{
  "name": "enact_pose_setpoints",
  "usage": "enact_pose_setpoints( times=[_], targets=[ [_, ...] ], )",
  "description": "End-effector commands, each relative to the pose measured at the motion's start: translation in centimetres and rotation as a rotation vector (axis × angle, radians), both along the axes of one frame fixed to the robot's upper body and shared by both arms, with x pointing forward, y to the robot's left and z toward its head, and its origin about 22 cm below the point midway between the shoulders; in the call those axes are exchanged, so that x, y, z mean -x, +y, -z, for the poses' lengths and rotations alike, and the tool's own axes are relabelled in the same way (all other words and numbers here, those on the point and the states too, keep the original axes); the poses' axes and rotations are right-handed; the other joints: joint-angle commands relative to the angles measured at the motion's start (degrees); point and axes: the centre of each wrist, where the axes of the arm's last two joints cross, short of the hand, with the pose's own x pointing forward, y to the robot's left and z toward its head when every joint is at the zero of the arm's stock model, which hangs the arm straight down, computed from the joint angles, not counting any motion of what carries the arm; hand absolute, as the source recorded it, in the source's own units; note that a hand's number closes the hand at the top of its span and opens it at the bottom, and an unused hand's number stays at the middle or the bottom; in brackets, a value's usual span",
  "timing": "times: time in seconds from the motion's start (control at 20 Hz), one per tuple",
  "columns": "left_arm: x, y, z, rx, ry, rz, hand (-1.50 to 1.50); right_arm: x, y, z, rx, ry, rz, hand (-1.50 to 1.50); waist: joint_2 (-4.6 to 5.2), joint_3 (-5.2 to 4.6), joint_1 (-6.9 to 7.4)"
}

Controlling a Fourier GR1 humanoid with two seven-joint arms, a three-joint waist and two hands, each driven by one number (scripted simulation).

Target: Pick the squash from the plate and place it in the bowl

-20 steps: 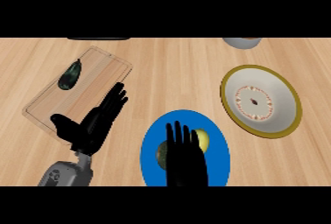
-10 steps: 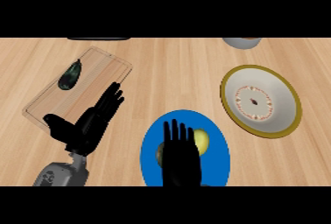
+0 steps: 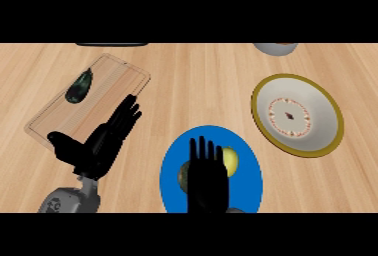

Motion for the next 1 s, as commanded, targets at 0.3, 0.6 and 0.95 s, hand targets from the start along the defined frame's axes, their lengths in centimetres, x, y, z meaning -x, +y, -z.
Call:
enact_pose_setpoints(
  times=[0.3,0.6,0.95],
  targets=[
    [0.0,-1.1,0.9,0.007,0.004,-0.009,0.0,0.5,1.4,1.3,0.052,0.026,0.136,-1.5,0.04,0.0,-0.05],
    [-0.1,-1.1,0.1,-0.013,-0.008,0.001,0.0,-1.4,0.3,3.7,0.025,-0.063,0.05,1.5,0.05,0.02,-0.31],
    [-0.2,-0.7,0.2,-0.008,-0.007,-0.006,0.0,-1.2,1.0,4.2,0.046,-0.062,0.015,1.5,0.07,0.02,-0.11]
  ],
)
